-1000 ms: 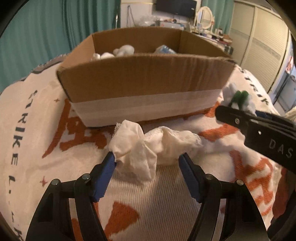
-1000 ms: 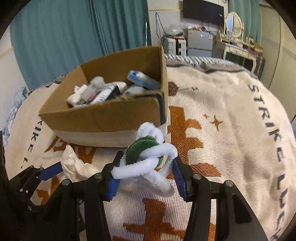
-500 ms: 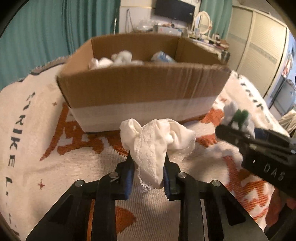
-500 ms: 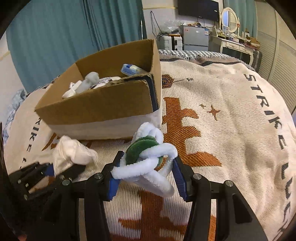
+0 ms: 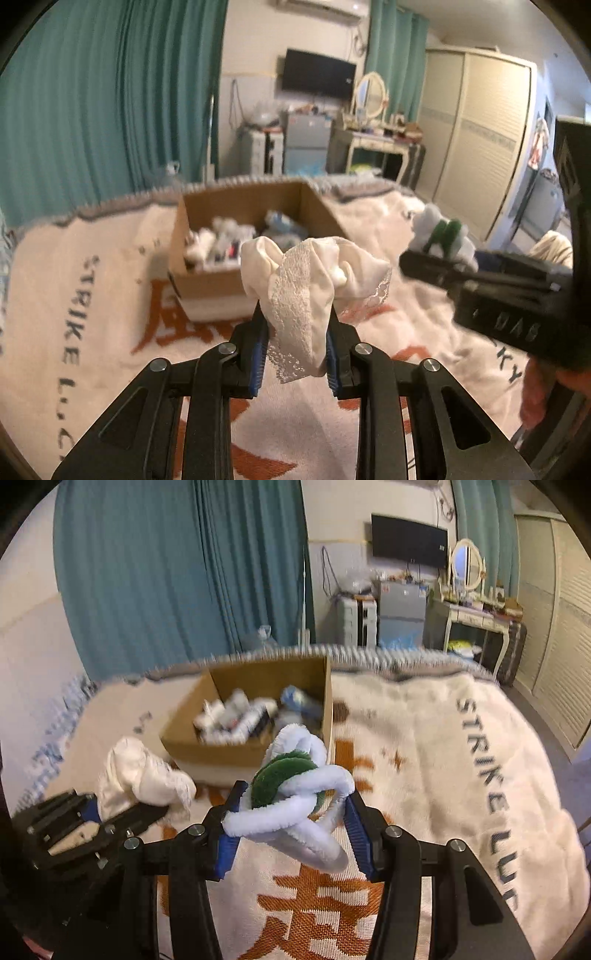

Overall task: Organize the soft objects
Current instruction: 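Lower both held items into the cardboard box and open both grippers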

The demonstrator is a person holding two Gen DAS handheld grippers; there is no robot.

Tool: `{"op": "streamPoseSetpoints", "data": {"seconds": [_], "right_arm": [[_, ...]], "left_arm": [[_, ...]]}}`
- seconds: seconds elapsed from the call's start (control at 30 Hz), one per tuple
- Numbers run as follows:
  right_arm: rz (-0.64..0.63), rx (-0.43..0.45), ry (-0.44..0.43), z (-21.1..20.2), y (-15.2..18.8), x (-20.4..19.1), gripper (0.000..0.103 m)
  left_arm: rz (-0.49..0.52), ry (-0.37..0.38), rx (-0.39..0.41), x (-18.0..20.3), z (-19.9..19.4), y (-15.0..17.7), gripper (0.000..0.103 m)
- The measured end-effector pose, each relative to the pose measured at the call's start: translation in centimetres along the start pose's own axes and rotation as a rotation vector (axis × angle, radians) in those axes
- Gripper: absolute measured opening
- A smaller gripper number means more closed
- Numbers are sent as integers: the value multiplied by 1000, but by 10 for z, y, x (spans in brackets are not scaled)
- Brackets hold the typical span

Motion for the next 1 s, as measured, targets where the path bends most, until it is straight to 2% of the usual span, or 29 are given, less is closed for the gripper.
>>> {"op": "streamPoseSetpoints", "data": {"seconds": [0.23,0.43,0.57,0.7,0.87,1.0], "right_arm": [[-52,91,-34,-49,-55,-23,51],[-87,121,-61,-46,-95,-41,51],[-99,116,-87,-12,-118,-49,51],[-115,65,-75,49,-126,-52,51],[-88,-5,-75,125,-120,-39,51],[-80,-54,-76,171,-107,-28,58]], "left_arm": [[5,-60,66,-14,-28,-48,25],[-2,-97,79,-40,-14,-77,25],[0,-117,75,-55,17,-91,25],[-15,-80,19,-66,61,-93,25],[8,-82,-65,-76,123,-74,25],[-2,-83,-120,-84,162,-53,25]]}}
Point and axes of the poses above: each gripper's, at about its wrist camera, not at the fingertips, and z roughly the way its jaws point, x to its right, y to its underside, the point moved 3 cm from there along z, roughly the way its jaws point, and after that the axes turned 12 degrees about z, right-handed, at the moved point
